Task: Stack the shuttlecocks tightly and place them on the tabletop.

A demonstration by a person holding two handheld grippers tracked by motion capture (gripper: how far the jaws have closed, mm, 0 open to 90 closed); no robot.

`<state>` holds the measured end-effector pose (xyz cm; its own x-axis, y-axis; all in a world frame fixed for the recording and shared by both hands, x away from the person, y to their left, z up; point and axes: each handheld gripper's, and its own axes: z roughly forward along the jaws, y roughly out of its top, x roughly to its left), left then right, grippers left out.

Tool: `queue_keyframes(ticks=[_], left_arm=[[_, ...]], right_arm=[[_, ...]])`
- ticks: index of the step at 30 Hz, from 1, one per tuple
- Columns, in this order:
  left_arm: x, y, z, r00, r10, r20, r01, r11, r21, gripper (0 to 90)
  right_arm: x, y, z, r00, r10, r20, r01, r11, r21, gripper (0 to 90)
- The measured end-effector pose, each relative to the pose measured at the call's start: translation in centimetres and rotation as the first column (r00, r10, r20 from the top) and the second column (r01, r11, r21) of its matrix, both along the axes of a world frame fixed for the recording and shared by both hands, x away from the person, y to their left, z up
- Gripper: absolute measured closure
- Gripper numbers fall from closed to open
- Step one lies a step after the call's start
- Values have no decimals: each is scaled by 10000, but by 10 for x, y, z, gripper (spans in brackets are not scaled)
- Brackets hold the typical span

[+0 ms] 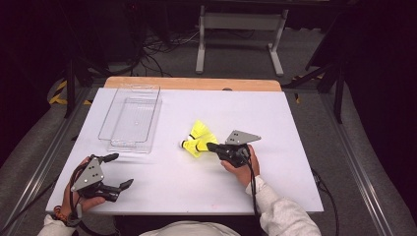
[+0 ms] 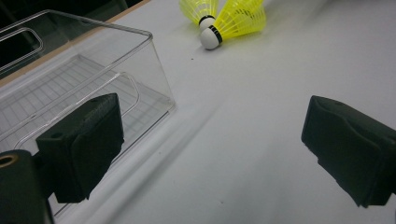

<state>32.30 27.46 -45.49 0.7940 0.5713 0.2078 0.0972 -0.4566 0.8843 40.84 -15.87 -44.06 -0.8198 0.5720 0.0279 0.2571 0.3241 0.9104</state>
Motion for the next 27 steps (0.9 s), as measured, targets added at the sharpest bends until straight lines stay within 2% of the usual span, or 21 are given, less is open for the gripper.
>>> queue_keyframes(ticks=[4,9,13,16,19,27], left_arm=[[0,1,0,10000,-4,-26,4,10000,9,67],[0,0,0,10000,-15,-18,15,10000,-24,67],[0,0,0,10000,-29,-20,29,10000,-29,67],[0,1,1,10000,-32,-33,32,10000,-10,67],[0,0,0,10000,-43,-46,43,10000,1,67],[0,-1,0,9999,-78,-123,78,10000,54,67]], right_arm=[[0,-1,-1,10000,-41,-44,41,10000,-47,900],[-1,-1,-5,9998,29,-199,-37,9992,-403,889],[-2,-2,-9,9991,105,-404,-144,9953,-961,858],[-2,-2,-11,9984,148,-553,-210,9934,-1131,850],[-2,-2,-15,9964,201,-820,-326,9877,-1532,838],[1,4,-17,9972,160,-731,-297,9814,-1898,841]])
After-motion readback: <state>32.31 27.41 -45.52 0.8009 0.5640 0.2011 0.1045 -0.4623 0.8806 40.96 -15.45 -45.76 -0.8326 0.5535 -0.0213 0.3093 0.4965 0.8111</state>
